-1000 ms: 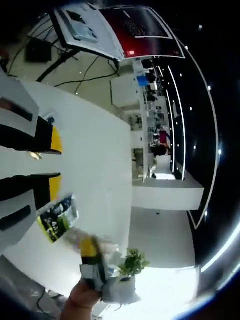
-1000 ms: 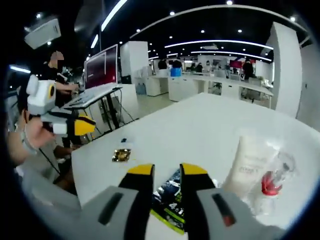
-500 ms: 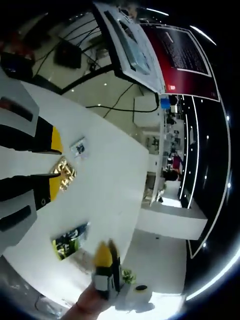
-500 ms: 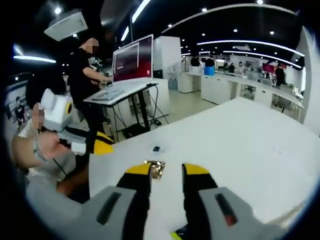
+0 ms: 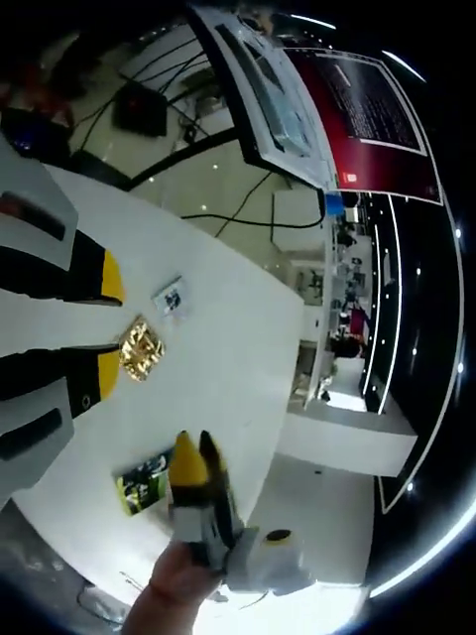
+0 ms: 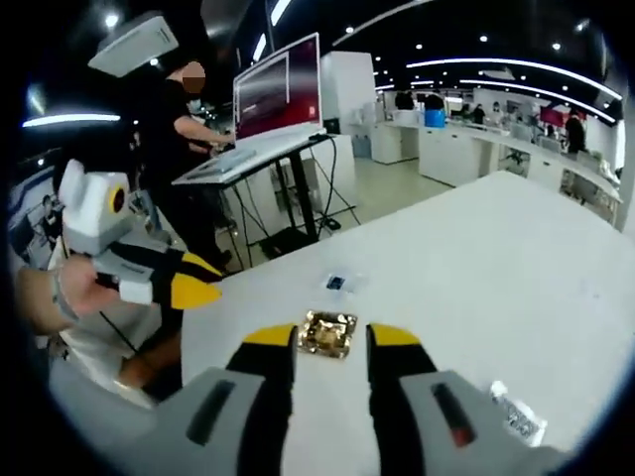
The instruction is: Arrange the skincare products in the storage area until every visible bottle or jar stands upright without overlapping.
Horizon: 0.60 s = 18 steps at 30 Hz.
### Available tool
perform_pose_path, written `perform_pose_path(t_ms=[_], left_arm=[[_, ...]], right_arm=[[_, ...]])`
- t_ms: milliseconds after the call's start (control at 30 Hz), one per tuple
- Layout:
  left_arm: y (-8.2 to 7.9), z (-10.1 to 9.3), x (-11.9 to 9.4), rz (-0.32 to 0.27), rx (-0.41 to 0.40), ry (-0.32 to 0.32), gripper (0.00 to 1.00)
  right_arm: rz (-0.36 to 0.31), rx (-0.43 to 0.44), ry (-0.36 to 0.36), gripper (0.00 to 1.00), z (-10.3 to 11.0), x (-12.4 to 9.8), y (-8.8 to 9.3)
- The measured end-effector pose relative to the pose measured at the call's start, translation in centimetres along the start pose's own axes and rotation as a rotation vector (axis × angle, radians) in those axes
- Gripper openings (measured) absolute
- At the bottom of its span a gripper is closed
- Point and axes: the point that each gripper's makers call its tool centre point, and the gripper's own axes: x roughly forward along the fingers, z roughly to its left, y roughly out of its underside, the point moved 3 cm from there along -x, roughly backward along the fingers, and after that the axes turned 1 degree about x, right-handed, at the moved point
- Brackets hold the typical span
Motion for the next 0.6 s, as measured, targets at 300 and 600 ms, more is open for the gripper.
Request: perform_pose_path(t_ms=[300,600], left_arm=[[1.0,0.9,0.2,0.012,-0.046,-0.017,0.18],[1.2,0.4,1.7,0.010,-0.069,0.012,0.18]], right_arm=[[0.038,0.012,-0.003,0.29,0.1,1.3,0.4],[0.072,0.022,-0.003,0.30,-0.9,2.2,0.7]])
